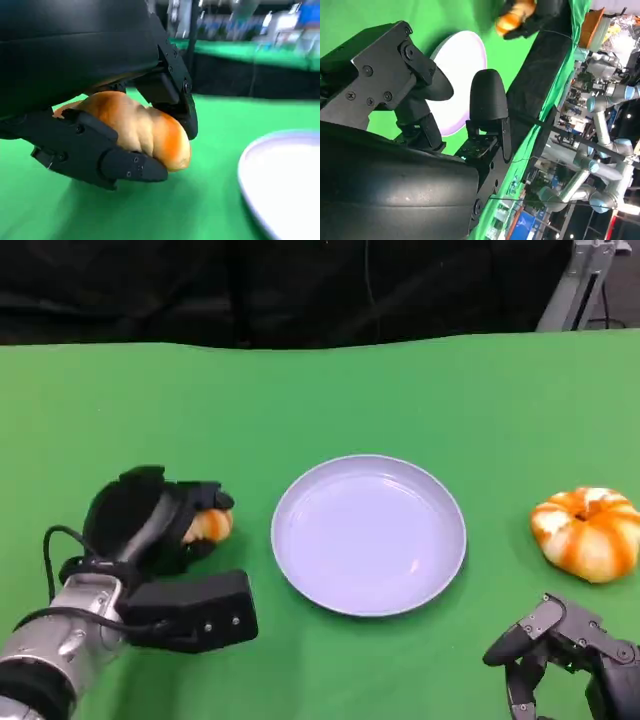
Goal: Grasp the bread from the table and place it into the plate.
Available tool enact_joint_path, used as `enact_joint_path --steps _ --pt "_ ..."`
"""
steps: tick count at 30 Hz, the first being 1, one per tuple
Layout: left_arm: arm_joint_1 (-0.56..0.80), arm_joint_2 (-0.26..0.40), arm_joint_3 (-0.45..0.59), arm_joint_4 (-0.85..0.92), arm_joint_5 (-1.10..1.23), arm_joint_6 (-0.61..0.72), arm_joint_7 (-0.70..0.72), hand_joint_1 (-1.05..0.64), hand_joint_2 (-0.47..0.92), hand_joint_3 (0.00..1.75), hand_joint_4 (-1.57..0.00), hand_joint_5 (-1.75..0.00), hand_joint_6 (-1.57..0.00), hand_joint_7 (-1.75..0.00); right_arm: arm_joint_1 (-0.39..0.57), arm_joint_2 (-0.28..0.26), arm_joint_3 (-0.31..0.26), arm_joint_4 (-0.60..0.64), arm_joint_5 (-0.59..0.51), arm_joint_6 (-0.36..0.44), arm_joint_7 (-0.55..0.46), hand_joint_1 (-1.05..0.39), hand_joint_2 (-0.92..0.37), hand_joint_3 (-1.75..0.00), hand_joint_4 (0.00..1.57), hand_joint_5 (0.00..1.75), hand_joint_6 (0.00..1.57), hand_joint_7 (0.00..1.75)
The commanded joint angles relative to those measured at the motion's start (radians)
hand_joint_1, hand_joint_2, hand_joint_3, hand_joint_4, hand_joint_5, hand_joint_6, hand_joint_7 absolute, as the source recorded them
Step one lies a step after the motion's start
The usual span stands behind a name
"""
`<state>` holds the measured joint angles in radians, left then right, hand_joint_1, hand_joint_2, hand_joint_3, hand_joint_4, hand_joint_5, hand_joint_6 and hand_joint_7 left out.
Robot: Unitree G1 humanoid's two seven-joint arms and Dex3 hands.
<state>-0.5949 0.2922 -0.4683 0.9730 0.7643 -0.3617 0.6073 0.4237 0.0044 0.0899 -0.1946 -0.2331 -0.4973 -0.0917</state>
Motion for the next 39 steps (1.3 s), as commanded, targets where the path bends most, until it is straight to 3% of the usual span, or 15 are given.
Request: enact_joint_path --steps 1,6,13,15,20,28,31,33,34,35,37,38,39 --pt "0.046 0.033 0.017 -0.097 -0.002 -0.02 0.059 -0.1 0.43 1.03 -0.87 -1.74 -1.05 -0.75 -0.001 -0.004 -0.007 -0.013 0.009 0.005 -0.004 0.09 -0.42 -1.28 0.81 1.69 0.74 1.34" --pt "0.043 0.025 0.019 -0.173 0.014 -0.027 0.08 -0.1 0.38 1.12 -0.89 -1.75 -0.97 -0.96 -0.008 -0.007 -0.009 -0.005 0.007 0.0 -0.005 0.11 -0.41 -1.28 0.82 1.69 0.74 1.34" --pt "0.0 -0.023 -0.001 -0.231 0.025 -0.047 0.056 -0.13 0.3 1.24 -0.9 -1.7 -0.92 -1.09 -0.007 -0.004 -0.006 -0.006 0.01 0.003 -0.004 0.11 -0.4 -1.29 0.83 1.7 0.74 1.34" --pt "-0.022 -0.053 -0.01 -0.212 0.024 -0.045 0.05 -0.14 0.27 1.26 -0.92 -1.68 -0.88 -1.19 -0.006 -0.003 -0.004 -0.01 0.011 0.007 -0.003 0.11 -0.4 -1.29 0.82 1.7 0.74 1.34" --pt "-0.073 -0.13 -0.021 -0.128 0.002 -0.054 0.026 -0.15 0.29 1.3 -0.92 -1.74 -0.74 -1.65 -0.005 -0.001 -0.001 -0.009 0.015 0.006 -0.003 0.11 -0.4 -1.3 0.81 1.7 0.75 1.35" --pt "-0.159 -0.219 -0.048 0.007 0.002 -0.05 -0.003 -0.14 0.31 1.27 -0.93 -1.75 -0.72 -1.75 -0.001 -0.005 -0.002 -0.012 0.006 0.008 -0.004 0.1 -0.4 -1.29 0.82 1.71 0.75 1.34" --pt "-0.19 -0.247 -0.056 0.045 -0.008 -0.035 -0.079 -0.15 0.37 1.2 -0.91 -1.75 -0.69 -1.75 -0.002 -0.006 -0.002 -0.01 0.007 0.005 -0.003 0.11 -0.4 -1.29 0.82 1.72 0.75 1.34" --pt "-0.204 -0.261 -0.055 0.053 -0.017 -0.017 -0.135 -0.18 0.44 1.11 -0.87 -1.75 -0.68 -1.63 -0.002 -0.006 -0.002 -0.01 0.009 0.006 -0.002 0.11 -0.4 -1.29 0.81 1.72 0.75 1.34" --pt "-0.209 -0.273 -0.051 0.052 -0.028 0.0 -0.177 -0.19 0.46 0.99 -0.83 -1.75 -0.72 -1.41 -0.002 -0.005 -0.001 -0.011 0.01 0.008 -0.002 0.11 -0.4 -1.3 0.81 1.72 0.75 1.34" --pt "-0.211 -0.281 -0.049 0.047 -0.035 0.015 -0.21 -0.19 0.56 0.75 -0.75 -1.74 -0.73 -1.03 -0.001 -0.004 -0.001 -0.012 0.008 0.009 -0.003 0.11 -0.4 -1.3 0.8 1.72 0.75 1.34" --pt "-0.213 -0.287 -0.053 0.036 -0.046 0.027 -0.265 -0.2 0.7 0.47 -0.69 -1.71 -0.78 -0.66 -0.001 -0.004 -0.001 -0.012 0.004 0.01 -0.004 0.11 -0.4 -1.3 0.8 1.72 0.75 1.33" --pt "-0.212 -0.287 -0.059 0.033 -0.051 0.024 -0.307 -0.29 0.79 0.31 -0.61 -1.27 -0.66 -0.41 -0.001 -0.004 -0.001 -0.013 0.001 0.011 -0.006 0.11 -0.39 -1.3 0.81 1.72 0.75 1.33" --pt "-0.213 -0.285 -0.063 0.03 -0.055 0.023 -0.346 -0.37 0.85 0.23 -0.55 -0.98 -0.58 -0.26 0.0 -0.003 -0.001 -0.015 0.002 0.013 -0.006 0.11 -0.39 -1.3 0.81 1.71 0.75 1.33"
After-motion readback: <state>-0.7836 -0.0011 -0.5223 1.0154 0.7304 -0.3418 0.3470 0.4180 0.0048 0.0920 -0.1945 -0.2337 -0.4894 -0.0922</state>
